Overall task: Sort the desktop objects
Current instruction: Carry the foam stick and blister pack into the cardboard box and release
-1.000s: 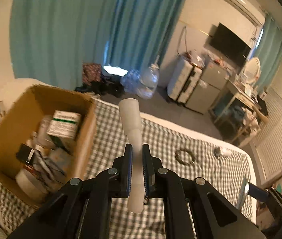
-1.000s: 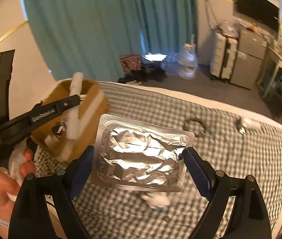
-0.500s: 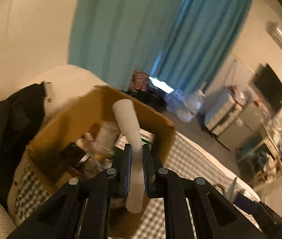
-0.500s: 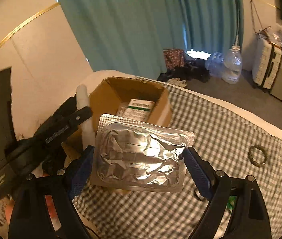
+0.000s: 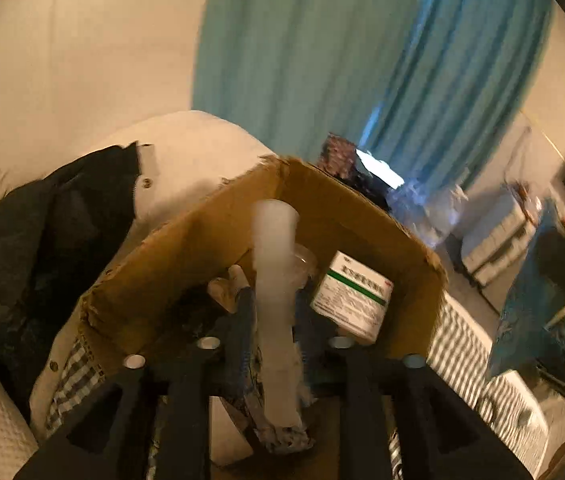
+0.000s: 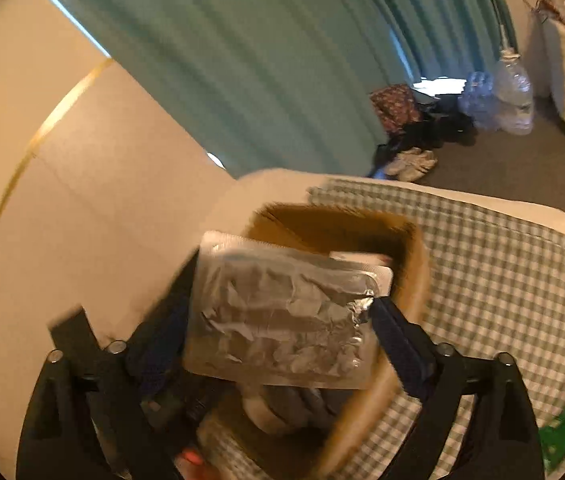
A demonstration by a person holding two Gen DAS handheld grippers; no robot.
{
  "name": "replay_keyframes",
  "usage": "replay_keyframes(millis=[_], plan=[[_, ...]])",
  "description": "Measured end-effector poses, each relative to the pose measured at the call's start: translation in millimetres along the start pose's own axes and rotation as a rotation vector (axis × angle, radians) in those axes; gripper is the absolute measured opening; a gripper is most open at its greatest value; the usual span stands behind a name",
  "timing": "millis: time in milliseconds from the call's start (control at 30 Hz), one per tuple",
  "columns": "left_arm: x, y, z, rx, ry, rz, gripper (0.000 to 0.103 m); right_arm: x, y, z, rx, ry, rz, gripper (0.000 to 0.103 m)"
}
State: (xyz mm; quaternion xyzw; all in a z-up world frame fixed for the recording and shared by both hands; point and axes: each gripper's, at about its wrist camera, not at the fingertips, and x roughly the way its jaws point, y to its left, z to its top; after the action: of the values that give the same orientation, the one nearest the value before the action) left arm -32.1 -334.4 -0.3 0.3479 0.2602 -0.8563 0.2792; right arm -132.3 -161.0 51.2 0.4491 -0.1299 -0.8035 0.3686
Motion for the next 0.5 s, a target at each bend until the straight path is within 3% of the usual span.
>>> replay_keyframes(millis=[33,67,167,300,400,500], plan=[[-3,3,0,-0.040,-0.018,0.037,0.062,1,3,3,0.014,-0.032,0.007,0.099],[-6,5,-1,-0.074,-0.034,0.066,0.081,0,6,3,0.020,-0.062,0.010,0.099],[-16,9,-2,-0.116,-0.098,0.096,0.087,-8,16,2,-0.001,-0.123,0.009,0.099],[-10,-2,-4,-0.067,-0.080,0.116,0.095,-37,15,-4,-0.074,-0.158,-0.052,0.099],[-5,-18,-10,-0.022,-0.019,0.020,0.095,-66,-1,-10,-0.103,-0.152,-0.117,0.099],[-17,-45,-21,0.064,-0.023,-0.042,0.095,-114,-27,-29,-0.150,-0.184,-0.249,0.100]])
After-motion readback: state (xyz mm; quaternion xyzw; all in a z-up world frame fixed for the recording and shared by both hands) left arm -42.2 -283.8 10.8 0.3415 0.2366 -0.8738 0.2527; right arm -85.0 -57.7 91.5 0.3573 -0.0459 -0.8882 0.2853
